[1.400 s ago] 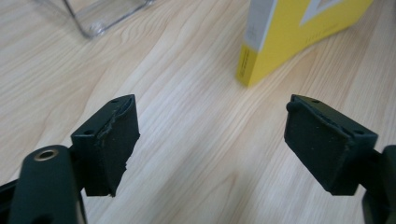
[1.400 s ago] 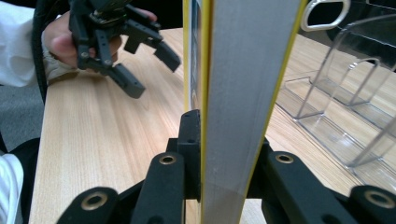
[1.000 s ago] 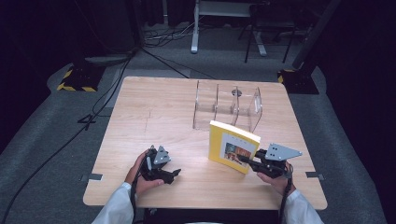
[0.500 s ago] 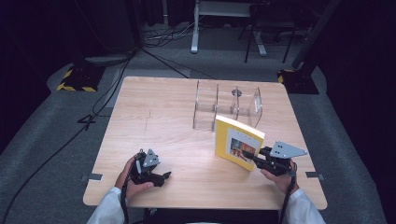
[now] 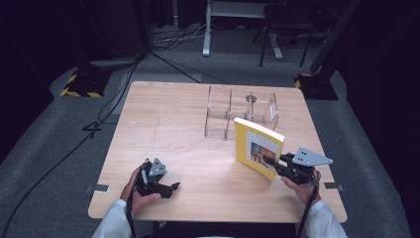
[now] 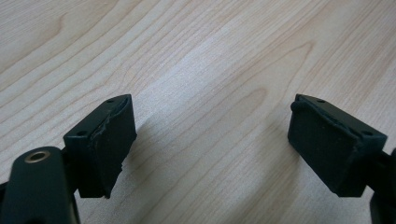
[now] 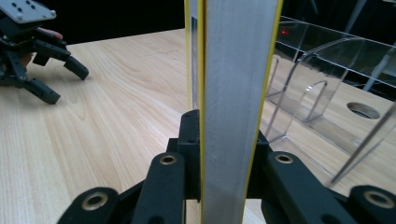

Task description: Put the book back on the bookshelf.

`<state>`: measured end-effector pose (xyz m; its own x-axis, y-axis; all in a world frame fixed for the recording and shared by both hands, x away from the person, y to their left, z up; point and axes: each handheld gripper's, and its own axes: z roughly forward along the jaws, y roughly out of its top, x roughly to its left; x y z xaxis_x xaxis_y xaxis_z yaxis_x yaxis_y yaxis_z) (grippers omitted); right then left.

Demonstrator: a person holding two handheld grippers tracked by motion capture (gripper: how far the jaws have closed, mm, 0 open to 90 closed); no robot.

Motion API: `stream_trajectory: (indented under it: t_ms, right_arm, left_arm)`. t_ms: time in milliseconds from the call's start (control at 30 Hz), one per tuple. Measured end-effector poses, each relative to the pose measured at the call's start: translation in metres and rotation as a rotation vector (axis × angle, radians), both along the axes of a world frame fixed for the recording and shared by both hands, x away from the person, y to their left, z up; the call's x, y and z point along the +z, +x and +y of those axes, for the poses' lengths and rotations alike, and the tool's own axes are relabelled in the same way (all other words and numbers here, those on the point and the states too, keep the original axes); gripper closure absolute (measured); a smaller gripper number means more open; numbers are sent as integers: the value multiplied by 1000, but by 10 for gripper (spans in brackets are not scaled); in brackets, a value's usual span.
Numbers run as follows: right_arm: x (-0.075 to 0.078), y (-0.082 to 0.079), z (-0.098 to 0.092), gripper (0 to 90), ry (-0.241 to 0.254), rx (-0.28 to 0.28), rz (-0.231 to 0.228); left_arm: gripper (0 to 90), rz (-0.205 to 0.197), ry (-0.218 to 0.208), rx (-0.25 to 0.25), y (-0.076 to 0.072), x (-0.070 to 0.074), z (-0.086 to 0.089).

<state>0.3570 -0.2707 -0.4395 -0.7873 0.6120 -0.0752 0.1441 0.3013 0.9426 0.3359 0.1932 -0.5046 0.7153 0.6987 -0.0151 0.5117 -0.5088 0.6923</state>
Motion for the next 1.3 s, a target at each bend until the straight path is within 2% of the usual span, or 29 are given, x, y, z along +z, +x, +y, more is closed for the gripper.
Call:
stream_trajectory:
  t_ms: [667, 867, 1033, 1300]
  right_arm:
    - [22, 4, -25, 766, 60, -142, -65]
    - [29, 9, -23, 767, 67, -178, -90]
    - [33, 14, -19, 766, 53, -213, -108]
    - [39, 19, -18, 767, 70, -281, -112]
  left_arm:
    - [159, 1, -1, 1, 0, 0, 0]
    - [159, 1, -1, 1, 0, 0, 0]
    - [159, 1, -1, 1, 0, 0, 0]
    - [159, 1, -1, 1, 0, 0, 0]
